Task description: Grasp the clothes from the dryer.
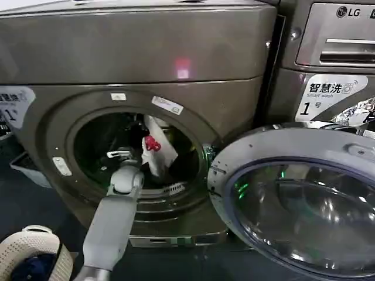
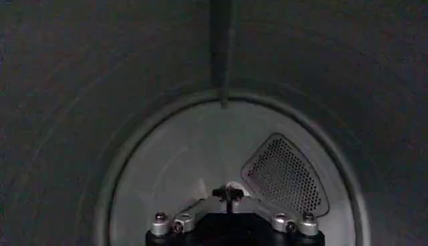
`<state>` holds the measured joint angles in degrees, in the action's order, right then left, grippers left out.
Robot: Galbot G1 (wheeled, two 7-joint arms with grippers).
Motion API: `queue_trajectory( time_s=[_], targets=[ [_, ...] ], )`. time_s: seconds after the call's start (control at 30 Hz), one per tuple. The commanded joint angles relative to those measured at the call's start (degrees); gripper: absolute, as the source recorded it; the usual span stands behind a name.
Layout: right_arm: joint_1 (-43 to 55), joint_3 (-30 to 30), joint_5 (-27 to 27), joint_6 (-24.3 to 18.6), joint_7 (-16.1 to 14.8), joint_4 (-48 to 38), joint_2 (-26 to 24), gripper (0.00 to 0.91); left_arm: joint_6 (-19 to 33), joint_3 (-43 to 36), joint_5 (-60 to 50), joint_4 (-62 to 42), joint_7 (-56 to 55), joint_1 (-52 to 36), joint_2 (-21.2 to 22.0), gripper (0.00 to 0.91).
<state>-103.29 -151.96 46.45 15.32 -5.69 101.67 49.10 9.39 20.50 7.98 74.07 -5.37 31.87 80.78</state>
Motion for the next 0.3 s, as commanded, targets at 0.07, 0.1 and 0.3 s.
queue_trajectory(
  time_s=[0.07,0.1,0.3],
  targets=[
    [-0.61,-1.03,-0.18,0.78,0.1,-0.35,-0.14,0.907,-0.2,0.37,-0.34,1.45,-0.63,0.75,0.07,0.0],
    [-0.67,-1.11,-0.24,0.91,0.06,-0.43,-0.18,0.907,-0.23,0.45,-0.31,1.45,-0.57,0.75,0.05,0.0],
    [-0.74,-1.32,-0.49,1.14,0.17,-0.87,-0.22,0.907,-0.52,0.47,-0.25,1.45,-0.37,0.55,0.04,0.0]
  ],
)
